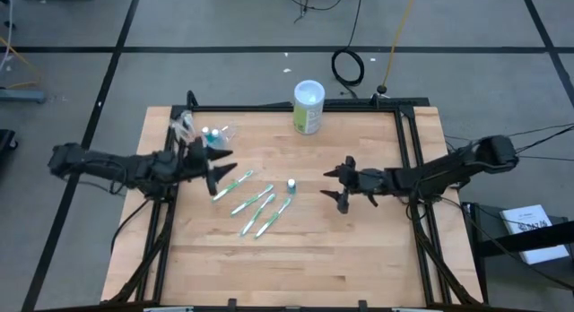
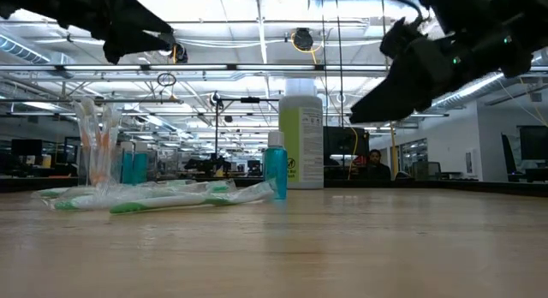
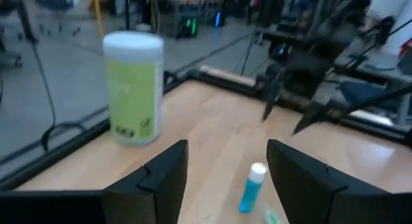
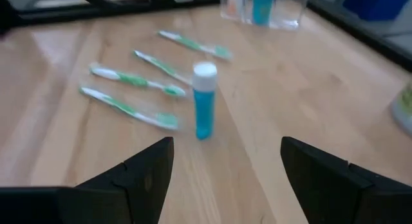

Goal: Pick & Place toothbrushing station
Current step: Put the blue mouthwash into the middle section of the transparent organizer

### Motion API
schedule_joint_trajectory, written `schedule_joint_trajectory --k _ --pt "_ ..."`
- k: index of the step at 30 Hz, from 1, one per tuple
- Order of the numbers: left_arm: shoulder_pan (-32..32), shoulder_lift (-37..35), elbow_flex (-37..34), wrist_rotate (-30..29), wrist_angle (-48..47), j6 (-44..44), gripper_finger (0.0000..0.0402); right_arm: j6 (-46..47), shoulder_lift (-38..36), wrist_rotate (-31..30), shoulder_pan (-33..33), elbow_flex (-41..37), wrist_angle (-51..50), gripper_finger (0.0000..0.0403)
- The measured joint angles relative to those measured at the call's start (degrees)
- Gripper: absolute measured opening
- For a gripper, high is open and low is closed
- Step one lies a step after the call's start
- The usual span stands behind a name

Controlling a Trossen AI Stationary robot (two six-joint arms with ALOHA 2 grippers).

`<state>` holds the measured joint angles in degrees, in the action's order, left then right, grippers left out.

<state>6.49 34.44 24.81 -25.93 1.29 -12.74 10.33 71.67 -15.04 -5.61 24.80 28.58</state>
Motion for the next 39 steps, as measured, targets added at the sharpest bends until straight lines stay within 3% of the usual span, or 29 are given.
schedule_joint_trajectory --k 5,12,23,39 --pt "7.3 0.0 -1.0 -6.9 4.4 3.4 0.0216 4.2 10.2 -1.3 -0.5 -0.1 8.2 0.0279" --pt "10.3 0.1 -1.0 -6.7 5.7 4.9 0.0216 5.3 23.7 1.8 -0.8 0.9 25.4 0.0279" --pt "10.3 1.0 -1.0 -10.3 4.7 0.1 0.0216 2.5 37.2 1.7 -0.9 11.5 25.3 0.0279" --pt "10.1 3.8 -1.1 -10.1 4.8 0.1 0.0216 2.4 46.1 1.6 4.0 18.6 25.4 0.0279"
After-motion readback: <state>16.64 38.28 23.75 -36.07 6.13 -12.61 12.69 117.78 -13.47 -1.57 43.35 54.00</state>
